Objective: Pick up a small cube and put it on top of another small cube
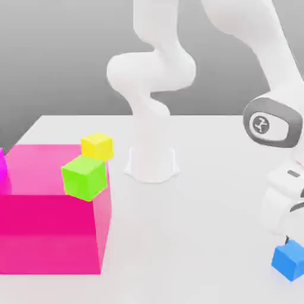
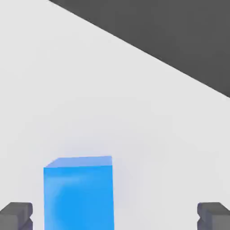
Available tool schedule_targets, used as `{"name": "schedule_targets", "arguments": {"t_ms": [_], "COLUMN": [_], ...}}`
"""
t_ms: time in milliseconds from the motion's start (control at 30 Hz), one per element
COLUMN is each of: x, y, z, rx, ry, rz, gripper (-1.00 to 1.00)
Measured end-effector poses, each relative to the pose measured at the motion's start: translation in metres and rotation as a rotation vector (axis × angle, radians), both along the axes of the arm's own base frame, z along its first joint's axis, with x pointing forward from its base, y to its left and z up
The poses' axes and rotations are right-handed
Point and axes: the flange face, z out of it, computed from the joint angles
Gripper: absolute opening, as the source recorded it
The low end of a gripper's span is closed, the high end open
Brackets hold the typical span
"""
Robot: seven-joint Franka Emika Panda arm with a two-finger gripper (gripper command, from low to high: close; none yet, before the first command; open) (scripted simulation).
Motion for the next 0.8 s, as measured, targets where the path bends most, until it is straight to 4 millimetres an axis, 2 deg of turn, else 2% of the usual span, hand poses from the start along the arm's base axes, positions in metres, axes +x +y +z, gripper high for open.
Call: {"name": "schedule_targets", "arguments": {"t_ms": [67,100,267,300,367,467,500,567,633,700,800], "x": [-0.002,-0.003,-0.003,-0.003,-0.003,-0.003,0.007,0.04,0.064,0.082,0.095], "y": [0.002,0.001,0.002,0.001,0.002,0.002,-0.011,-0.06,-0.109,-0.158,-0.235], "z": [-0.028,-0.041,-0.041,-0.048,-0.034,0.003,0.014,0.034,0.051,0.069,0.098], "rx": [0.001,0.0,0.001,0.0,0.002,0.001,-0.01,-0.043,-0.067,-0.084,-0.101], "ry": [0.005,0.006,0.005,0.006,0.006,0.006,0.002,-0.009,-0.016,-0.021,-0.024], "rz": [0.003,0.004,0.004,0.005,0.004,0.004,-0.037,-0.194,-0.344,-0.489,-0.707], "gripper": [0.0,-1.0,-1.0,-1.0,-1.0,-1.0,-1.0,-1.0,-1.0,-1.0,-1.0]}}
